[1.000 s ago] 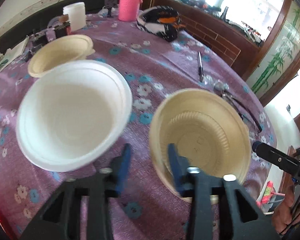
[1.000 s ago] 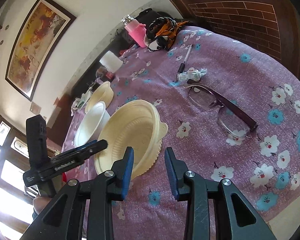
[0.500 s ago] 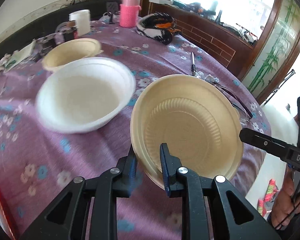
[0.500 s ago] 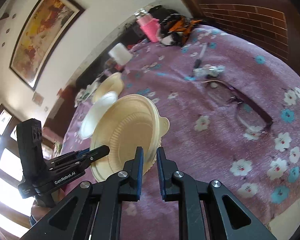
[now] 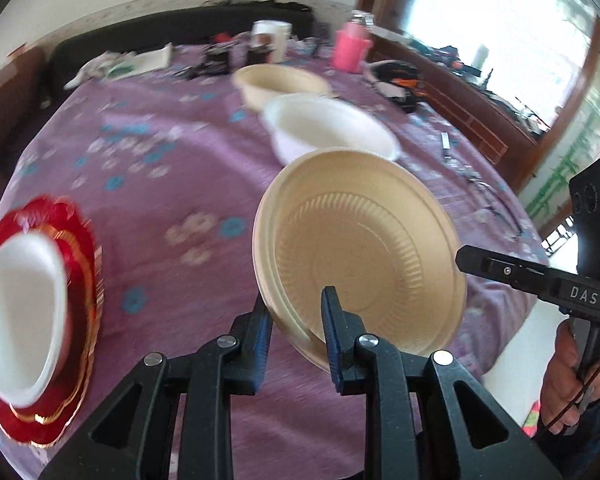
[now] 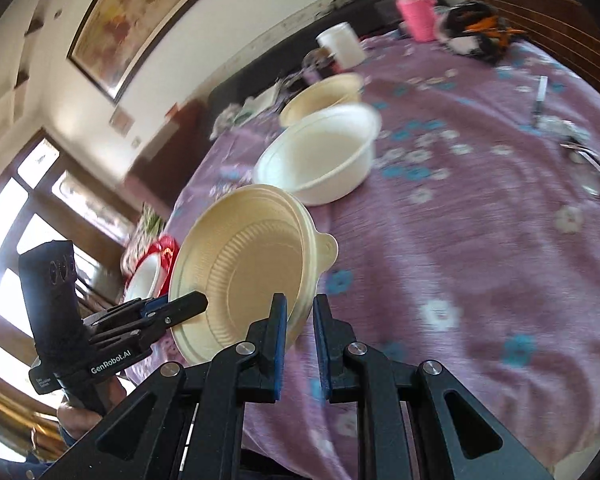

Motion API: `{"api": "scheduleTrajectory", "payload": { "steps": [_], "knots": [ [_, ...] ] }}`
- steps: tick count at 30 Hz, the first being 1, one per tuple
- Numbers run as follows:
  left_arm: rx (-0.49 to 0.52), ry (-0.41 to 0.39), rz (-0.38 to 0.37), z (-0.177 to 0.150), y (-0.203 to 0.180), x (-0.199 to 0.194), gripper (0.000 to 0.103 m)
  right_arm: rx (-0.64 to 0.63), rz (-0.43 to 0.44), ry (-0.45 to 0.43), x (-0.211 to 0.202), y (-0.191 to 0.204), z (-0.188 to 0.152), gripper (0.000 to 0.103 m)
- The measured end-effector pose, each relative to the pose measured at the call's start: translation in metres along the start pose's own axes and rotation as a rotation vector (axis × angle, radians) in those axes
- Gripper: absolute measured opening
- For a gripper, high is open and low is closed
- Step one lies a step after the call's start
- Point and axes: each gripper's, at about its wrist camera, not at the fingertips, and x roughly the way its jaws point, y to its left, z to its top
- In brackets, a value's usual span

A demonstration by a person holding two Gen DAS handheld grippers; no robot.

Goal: Organize plates and bowls
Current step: 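Lift the beige bowl with the left tool and carry it over the red plates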

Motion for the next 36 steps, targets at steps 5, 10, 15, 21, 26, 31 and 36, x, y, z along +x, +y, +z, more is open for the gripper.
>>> {"api": "scheduleTrajectory", "payload": {
  "steps": [5, 10, 15, 21, 26, 31, 36],
  "knots": [
    [-0.050, 0.004, 0.012, -0.008, 0.020, 0.007, 0.025, -0.035, -0.029, 0.034, 0.031, 0.016, 0.004, 0.016],
    [-0.050, -0.043, 0.059, -0.011, 0.026, 0.006, 0.047, -0.083, -0.089, 0.003, 0.034, 0.026, 0.004, 0.018],
    [-0.018, -0.091, 0.124, -0.016, 0.023, 0.002, 0.048, -0.103, -0.100, 0.002, 0.033, 0.029, -0.001, 0.025],
    [0.014, -0.139, 0.162, -0.023, 0.015, 0.001, 0.042, -0.100, -0.096, 0.020, 0.042, 0.031, -0.008, 0.030],
    [0.079, -0.173, 0.225, -0.024, -0.004, -0.001, 0.034, -0.096, -0.104, 0.017, 0.046, 0.034, -0.013, 0.022],
    [0.088, -0.188, 0.233, -0.024, -0.008, -0.006, 0.034, -0.083, -0.095, 0.004, 0.040, 0.033, -0.013, 0.022],
    [0.082, -0.194, 0.236, -0.023, -0.007, -0.009, 0.034, -0.086, -0.084, 0.004, 0.038, 0.036, -0.014, 0.022]
  ]
}}
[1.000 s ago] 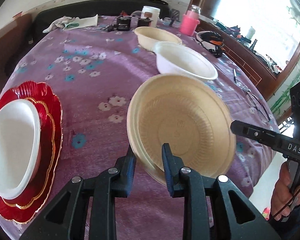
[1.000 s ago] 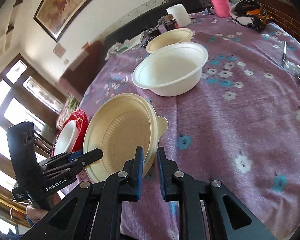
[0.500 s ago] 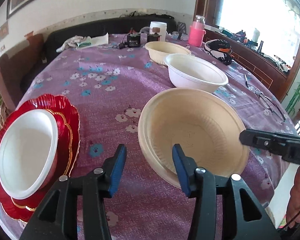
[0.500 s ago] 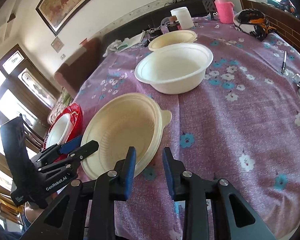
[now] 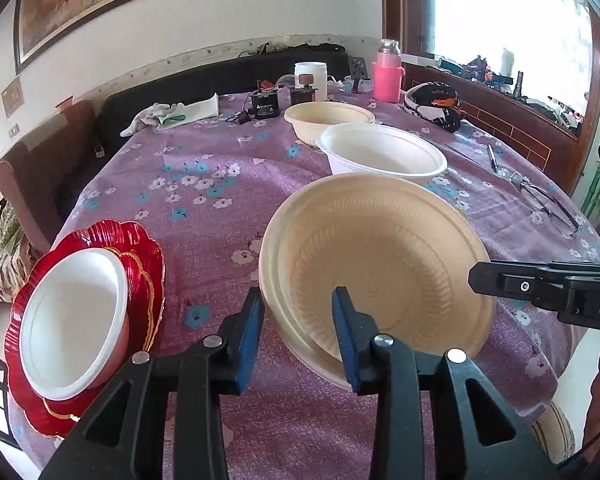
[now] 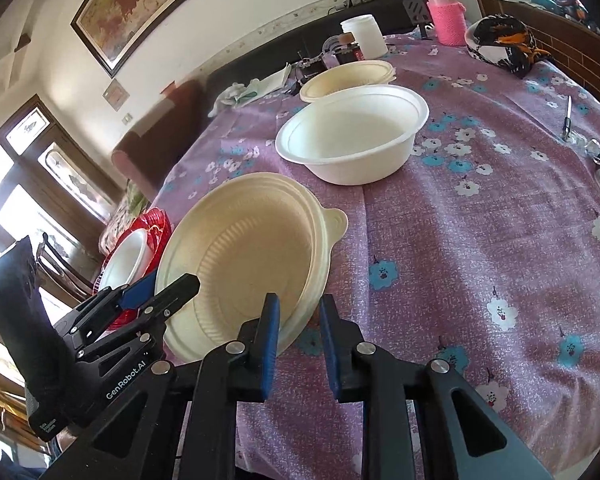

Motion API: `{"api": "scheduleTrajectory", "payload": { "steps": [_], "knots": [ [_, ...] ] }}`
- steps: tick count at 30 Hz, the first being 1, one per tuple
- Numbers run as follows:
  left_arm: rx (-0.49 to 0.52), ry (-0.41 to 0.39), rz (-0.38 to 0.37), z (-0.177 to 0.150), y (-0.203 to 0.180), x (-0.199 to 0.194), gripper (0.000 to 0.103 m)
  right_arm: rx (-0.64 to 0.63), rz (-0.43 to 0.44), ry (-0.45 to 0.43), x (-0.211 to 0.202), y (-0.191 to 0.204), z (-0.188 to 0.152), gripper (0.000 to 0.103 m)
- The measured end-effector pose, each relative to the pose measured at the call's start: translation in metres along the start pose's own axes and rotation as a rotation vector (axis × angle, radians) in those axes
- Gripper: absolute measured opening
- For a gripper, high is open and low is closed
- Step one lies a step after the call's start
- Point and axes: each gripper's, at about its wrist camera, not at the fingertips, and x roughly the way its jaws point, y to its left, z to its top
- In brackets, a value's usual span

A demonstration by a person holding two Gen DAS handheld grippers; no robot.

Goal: Organize plates and bowls
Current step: 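Lift the beige bowl with the left tool and carry it over the red plates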

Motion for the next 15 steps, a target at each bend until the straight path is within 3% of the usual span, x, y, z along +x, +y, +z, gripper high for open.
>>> {"api": "scheduleTrajectory", "payload": {
  "steps": [15],
  "knots": [
    [-0.041, -0.045, 0.028, 0.008, 0.021, -0.020, 0.034, -0.028, 0.043, 0.017, -0.001, 0.024, 0.012, 0.022]
  ]
}}
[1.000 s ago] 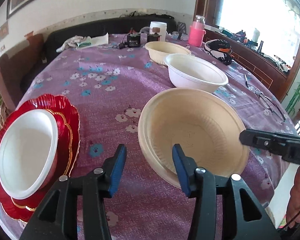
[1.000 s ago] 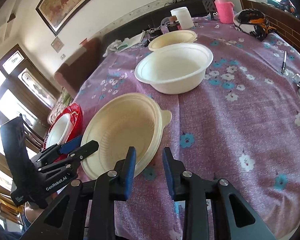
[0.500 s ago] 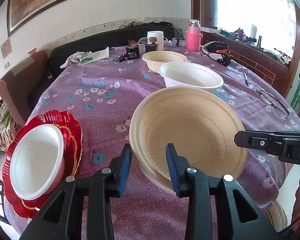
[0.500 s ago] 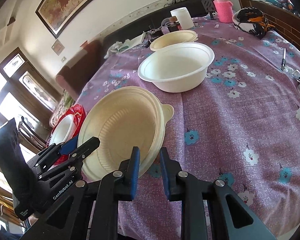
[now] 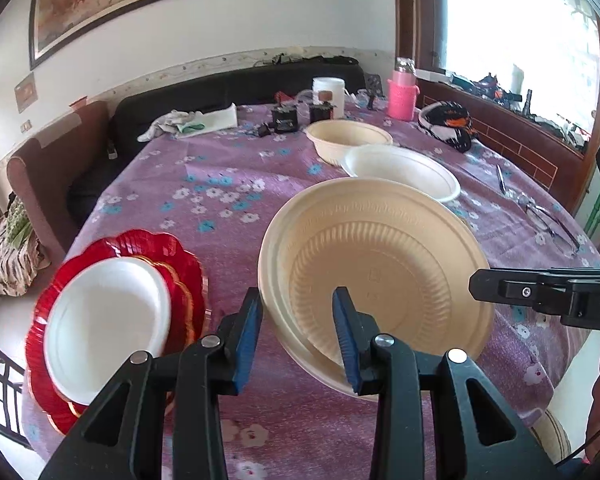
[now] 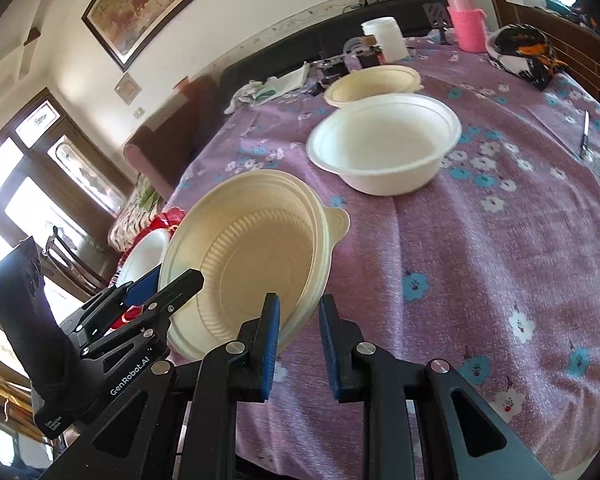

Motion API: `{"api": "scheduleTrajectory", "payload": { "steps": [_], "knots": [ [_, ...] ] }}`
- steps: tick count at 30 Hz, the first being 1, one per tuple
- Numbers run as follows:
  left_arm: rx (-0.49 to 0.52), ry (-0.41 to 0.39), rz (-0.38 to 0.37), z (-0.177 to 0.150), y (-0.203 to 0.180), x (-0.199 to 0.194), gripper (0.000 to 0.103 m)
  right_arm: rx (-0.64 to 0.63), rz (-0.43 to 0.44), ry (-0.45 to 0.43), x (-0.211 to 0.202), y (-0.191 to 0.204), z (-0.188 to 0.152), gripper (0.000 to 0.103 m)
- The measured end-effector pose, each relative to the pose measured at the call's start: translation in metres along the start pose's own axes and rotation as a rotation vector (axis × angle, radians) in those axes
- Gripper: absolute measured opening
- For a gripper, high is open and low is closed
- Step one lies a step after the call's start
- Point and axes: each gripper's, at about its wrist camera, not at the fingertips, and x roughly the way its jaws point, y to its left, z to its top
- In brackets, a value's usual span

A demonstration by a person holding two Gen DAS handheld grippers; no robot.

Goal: Organize plates and bowls
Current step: 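Lift the beige bowl with the left tool and carry it over the red plates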

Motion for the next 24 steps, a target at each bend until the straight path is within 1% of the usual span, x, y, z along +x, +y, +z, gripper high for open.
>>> {"api": "scheduleTrajectory", "payload": {
  "steps": [4, 11, 15, 20, 24],
  "knots": [
    [-0.025, -0.027, 0.018, 0.005, 0.015, -0.012, 0.034, -0.015, 0.027, 0.006, 0.000, 0.013, 0.010, 0.022],
    [-0.080, -0.064, 0.078, 0.008, 0.048, -0.032, 0.035, -0.058, 0.081, 0.012, 0.005, 0.051, 0.026, 0.022],
    [-0.112, -0.083, 0.116, 0.007, 0.072, -0.044, 0.035, -0.073, 0.124, 0.041, 0.019, 0.071, 0.033, 0.022],
    [-0.169, -0.082, 0.152, -0.001, 0.104, -0.051, 0.036, -0.096, 0.171, 0.081, 0.041, 0.100, 0.041, 0.022],
    [-0.209, -0.076, 0.183, -0.008, 0.126, -0.053, 0.037, -0.120, 0.191, 0.104, 0.057, 0.121, 0.046, 0.022]
  ]
}}
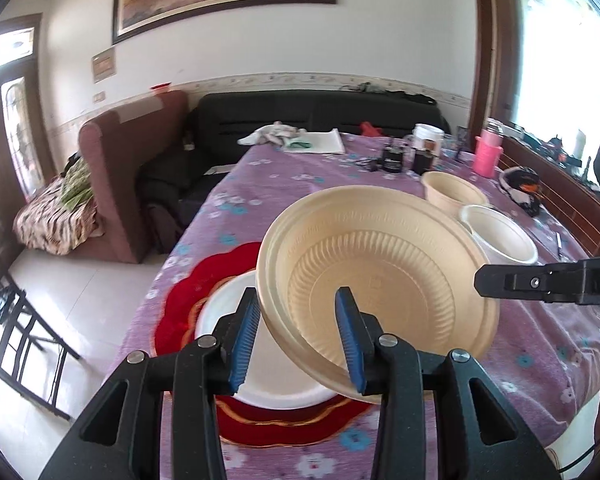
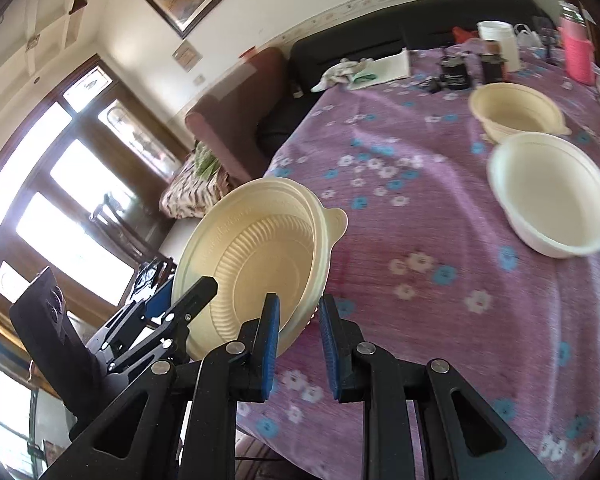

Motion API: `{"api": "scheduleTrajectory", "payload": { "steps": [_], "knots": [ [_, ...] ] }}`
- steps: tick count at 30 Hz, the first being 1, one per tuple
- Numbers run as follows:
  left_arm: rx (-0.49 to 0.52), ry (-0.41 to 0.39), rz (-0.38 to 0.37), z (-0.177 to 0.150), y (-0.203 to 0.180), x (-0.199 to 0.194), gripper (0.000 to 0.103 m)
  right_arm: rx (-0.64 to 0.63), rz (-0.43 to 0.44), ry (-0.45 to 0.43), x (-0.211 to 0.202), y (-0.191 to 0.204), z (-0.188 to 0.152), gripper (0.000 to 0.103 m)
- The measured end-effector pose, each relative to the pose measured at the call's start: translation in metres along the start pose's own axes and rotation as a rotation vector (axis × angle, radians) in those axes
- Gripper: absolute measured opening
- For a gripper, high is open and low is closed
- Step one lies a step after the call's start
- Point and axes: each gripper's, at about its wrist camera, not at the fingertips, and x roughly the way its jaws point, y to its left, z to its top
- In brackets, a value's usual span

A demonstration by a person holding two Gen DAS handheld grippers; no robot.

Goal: Organize plates and bowls
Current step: 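Lift the beige bowl with the left tool and carry it over the red plates, then lower the beige bowl into the white bowl and open the left tool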

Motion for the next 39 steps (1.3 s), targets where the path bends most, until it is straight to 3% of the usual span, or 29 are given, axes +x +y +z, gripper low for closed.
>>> {"api": "scheduleTrajectory", "payload": {
  "steps": [18, 34, 39],
  "knots": [
    [-0.113, 0.061, 0.033, -0.020, 0.054, 0.022, 0.038, -0.043, -0.017, 0.102, 0.074, 0.030, 0.007, 0.023],
    [-0.127, 0.075, 0.028, -0.023, 0.059, 0.029, 0.041, -0.041, -0.033, 0.116, 0.086, 0.026, 0.003, 0.023],
    [-0.129, 0.067, 0.036, -0.022, 0.060, 0.026, 0.049, -0.044, -0.020, 0.110, 0.083, 0.024, 0.003, 0.024]
  ]
}}
